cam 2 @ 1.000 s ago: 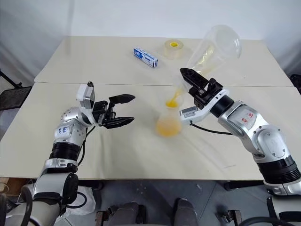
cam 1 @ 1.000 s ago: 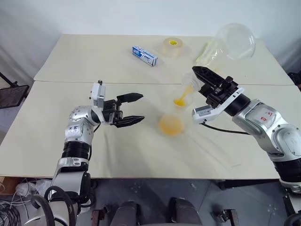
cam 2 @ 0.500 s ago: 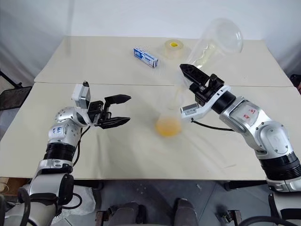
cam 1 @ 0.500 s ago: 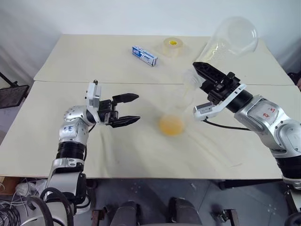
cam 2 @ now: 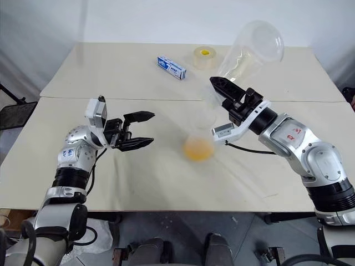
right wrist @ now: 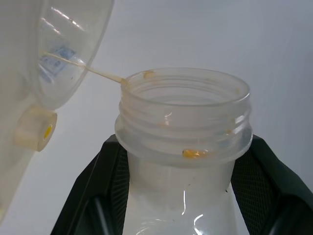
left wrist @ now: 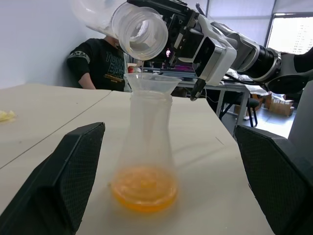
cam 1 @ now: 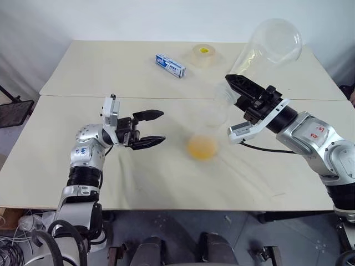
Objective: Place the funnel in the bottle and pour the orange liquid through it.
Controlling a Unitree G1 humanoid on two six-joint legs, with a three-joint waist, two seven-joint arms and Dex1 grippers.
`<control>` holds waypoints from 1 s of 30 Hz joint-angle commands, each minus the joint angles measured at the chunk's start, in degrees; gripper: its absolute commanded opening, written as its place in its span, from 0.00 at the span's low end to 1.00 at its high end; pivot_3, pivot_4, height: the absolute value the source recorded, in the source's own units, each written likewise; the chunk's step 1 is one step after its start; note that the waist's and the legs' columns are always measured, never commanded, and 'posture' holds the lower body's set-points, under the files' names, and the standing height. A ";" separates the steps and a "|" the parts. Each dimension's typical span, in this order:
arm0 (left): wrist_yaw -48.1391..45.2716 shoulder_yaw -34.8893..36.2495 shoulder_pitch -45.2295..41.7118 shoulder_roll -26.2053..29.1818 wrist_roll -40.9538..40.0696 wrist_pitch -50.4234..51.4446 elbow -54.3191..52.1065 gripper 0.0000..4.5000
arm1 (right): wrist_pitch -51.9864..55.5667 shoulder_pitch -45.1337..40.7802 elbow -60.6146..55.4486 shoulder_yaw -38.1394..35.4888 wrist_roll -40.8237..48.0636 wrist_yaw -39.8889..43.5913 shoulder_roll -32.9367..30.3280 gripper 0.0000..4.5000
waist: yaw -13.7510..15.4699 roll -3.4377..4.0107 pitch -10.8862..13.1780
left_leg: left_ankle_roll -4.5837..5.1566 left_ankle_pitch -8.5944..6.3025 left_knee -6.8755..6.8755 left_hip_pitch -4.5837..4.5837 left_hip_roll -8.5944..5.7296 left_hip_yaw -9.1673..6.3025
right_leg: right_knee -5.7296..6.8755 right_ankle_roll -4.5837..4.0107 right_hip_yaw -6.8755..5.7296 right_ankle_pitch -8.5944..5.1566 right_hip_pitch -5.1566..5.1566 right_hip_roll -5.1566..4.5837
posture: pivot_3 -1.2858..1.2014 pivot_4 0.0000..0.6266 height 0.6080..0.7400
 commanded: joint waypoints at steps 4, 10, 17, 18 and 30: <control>-0.45 0.43 -0.75 1.17 -0.32 -0.65 -0.94 1.00 | 2.57 1.18 -3.10 -3.53 9.37 4.24 2.86 0.55 | 0.04 0.00 0.00 | 0.00 0.00 0.00 0.00 0.00 -0.01 | 0.01 0.00 -0.01 0.00 0.01 0.00 | 0.52 0.24 1.00; 1.18 0.03 -0.34 1.33 0.56 -0.81 -1.63 1.00 | 11.47 3.67 -5.55 -8.24 21.08 10.37 8.14 0.55 | 0.02 0.00 0.00 | 0.00 0.00 0.01 0.00 0.00 -0.02 | 0.03 0.00 -0.03 0.00 0.02 0.00 | 0.52 0.24 1.00; 3.53 -0.75 0.54 0.53 0.63 0.27 -3.66 1.00 | 37.69 0.61 -6.34 -18.97 40.24 17.03 18.40 0.55 | 0.12 0.00 0.00 | 0.00 0.00 0.05 0.00 -0.02 -0.12 | 0.13 0.00 -0.04 0.00 0.02 -0.01 | 0.52 0.24 1.00; 3.93 -0.90 0.37 0.35 0.69 0.42 -3.75 1.00 | 40.66 -0.48 -5.13 -21.34 43.01 16.43 19.55 0.55 | 0.15 0.00 0.00 | 0.00 0.00 0.06 0.00 -0.02 -0.13 | 0.15 0.00 -0.03 0.00 0.02 -0.01 | 0.52 0.24 1.00; 10.36 -2.57 -1.96 -0.56 4.72 -1.63 -1.44 1.00 | 50.83 -0.48 8.48 -40.02 62.66 10.29 24.12 0.55 | -0.05 0.00 0.00 | 0.00 0.00 -0.03 0.03 -0.05 -0.10 | 0.22 0.00 -0.03 0.00 -0.03 -0.01 | 0.52 0.24 1.00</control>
